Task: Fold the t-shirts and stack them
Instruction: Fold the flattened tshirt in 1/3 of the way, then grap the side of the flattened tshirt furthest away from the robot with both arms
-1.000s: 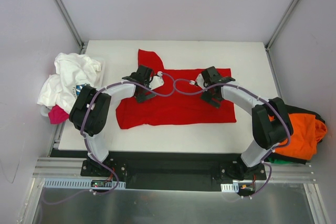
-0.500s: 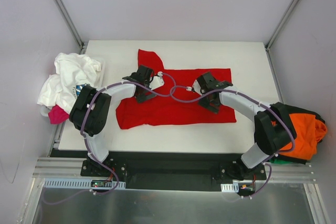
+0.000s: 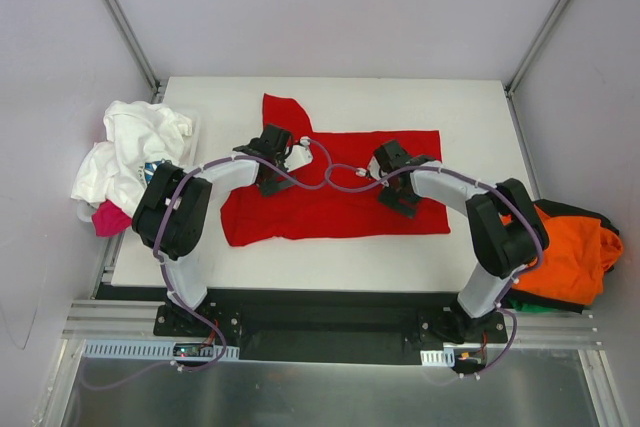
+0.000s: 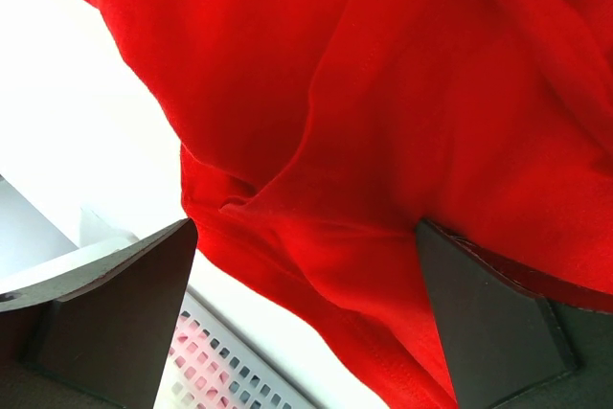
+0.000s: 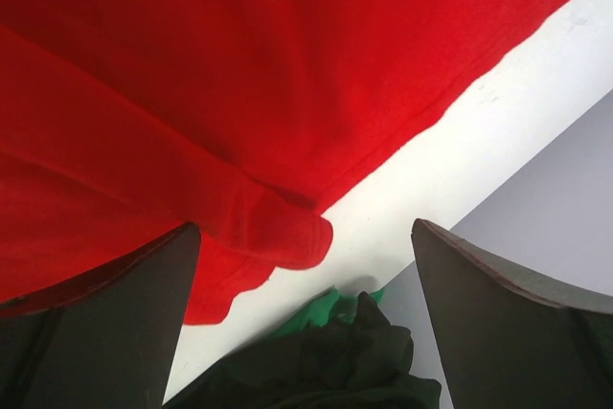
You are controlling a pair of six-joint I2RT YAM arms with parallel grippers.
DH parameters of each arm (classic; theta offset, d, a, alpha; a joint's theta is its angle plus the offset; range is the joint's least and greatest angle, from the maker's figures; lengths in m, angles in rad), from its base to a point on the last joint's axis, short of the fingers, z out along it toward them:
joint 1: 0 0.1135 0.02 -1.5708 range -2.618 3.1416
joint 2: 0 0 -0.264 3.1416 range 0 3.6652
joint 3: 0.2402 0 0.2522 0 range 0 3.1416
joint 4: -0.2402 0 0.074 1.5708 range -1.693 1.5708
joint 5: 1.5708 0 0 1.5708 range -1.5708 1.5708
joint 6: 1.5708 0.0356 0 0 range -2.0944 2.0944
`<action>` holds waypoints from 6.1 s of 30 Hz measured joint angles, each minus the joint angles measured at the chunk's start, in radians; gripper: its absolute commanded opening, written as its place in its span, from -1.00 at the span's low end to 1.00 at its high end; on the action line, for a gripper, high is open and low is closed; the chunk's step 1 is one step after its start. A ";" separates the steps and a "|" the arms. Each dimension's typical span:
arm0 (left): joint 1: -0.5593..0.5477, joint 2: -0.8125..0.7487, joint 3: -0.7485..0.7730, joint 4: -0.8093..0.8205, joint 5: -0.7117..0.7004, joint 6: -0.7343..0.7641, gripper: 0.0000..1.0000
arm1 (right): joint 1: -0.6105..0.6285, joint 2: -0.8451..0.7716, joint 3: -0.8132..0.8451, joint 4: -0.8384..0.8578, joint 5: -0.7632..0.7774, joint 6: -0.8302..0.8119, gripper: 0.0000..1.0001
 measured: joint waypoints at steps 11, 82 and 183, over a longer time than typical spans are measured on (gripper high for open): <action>0.000 0.000 0.000 0.000 0.000 -0.004 0.99 | -0.073 0.085 0.047 0.039 0.005 -0.047 0.93; -0.006 0.000 -0.002 0.000 -0.003 -0.006 0.98 | -0.084 0.131 0.083 0.083 0.023 -0.054 0.93; 0.102 0.704 1.173 -0.317 0.408 -0.216 0.64 | -0.338 0.231 0.472 -0.106 -0.436 0.273 0.93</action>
